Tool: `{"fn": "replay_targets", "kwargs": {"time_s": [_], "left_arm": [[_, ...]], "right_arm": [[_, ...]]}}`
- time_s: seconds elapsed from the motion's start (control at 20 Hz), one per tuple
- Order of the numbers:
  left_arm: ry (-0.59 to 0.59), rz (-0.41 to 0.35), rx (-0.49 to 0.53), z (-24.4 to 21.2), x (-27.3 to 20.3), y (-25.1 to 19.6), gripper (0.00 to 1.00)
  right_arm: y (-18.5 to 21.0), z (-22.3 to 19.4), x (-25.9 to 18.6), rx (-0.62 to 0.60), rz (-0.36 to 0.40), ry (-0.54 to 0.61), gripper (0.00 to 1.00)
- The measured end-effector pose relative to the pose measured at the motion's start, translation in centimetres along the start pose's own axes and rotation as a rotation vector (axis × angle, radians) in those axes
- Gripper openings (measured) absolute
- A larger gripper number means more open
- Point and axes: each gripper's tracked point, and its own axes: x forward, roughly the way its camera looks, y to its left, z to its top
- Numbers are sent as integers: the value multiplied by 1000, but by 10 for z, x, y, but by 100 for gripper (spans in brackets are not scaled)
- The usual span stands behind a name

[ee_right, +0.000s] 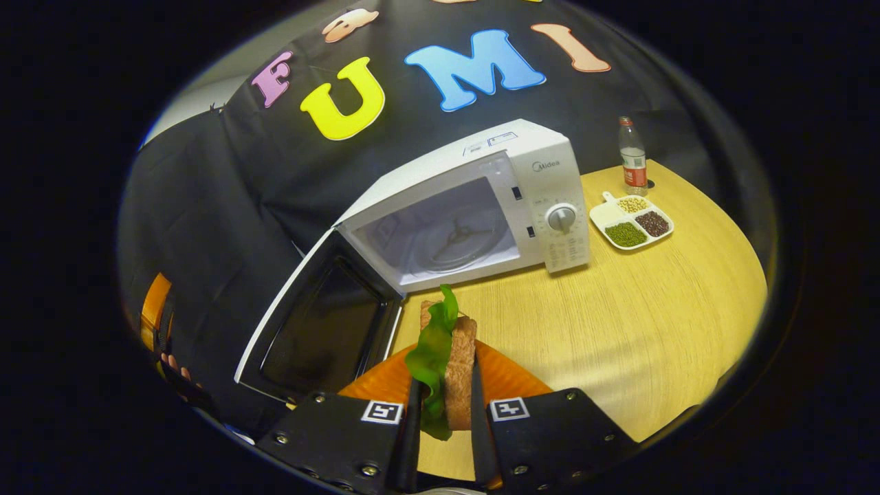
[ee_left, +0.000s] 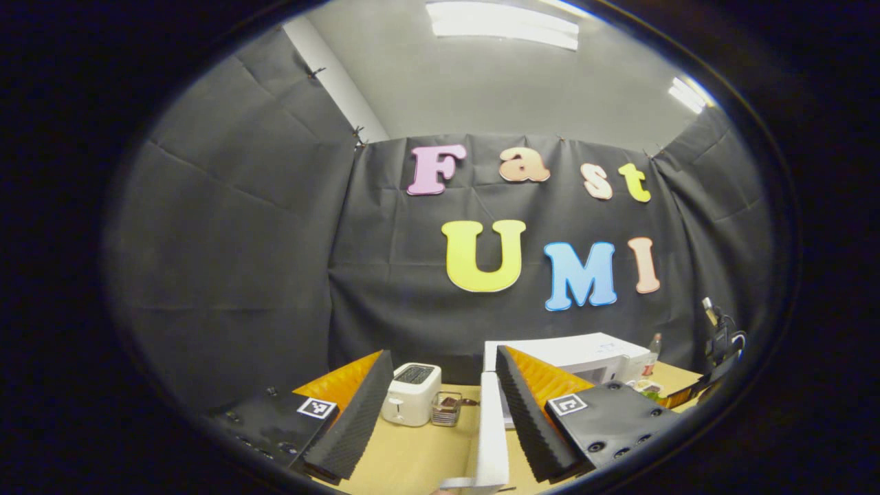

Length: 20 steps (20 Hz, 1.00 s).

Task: Open the microwave oven with the left hand, put the food in, and close the microwave oven.

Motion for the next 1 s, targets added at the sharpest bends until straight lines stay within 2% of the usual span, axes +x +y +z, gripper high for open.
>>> {"fn": "replay_targets", "kwargs": {"time_s": [0.3, 0.55, 0.8, 0.95, 1.0], "left_arm": [[26, 3, -6, -12, 23, 40, 96], [50, 8, 4, -16, 37, 65, 98], [74, 32, 73, -19, 36, 86, 94], [89, 46, 104, -24, 36, 92, 94], [98, 50, 105, -27, 34, 94, 97]], "right_arm": [[26, 24, 59, 78, -3, -167, 32], [18, 43, 104, 185, -48, -254, 31], [15, 66, 147, 266, -41, -332, 32], [10, 80, 172, 291, -34, -379, 31], [9, 85, 180, 295, -37, -391, 31]]}}
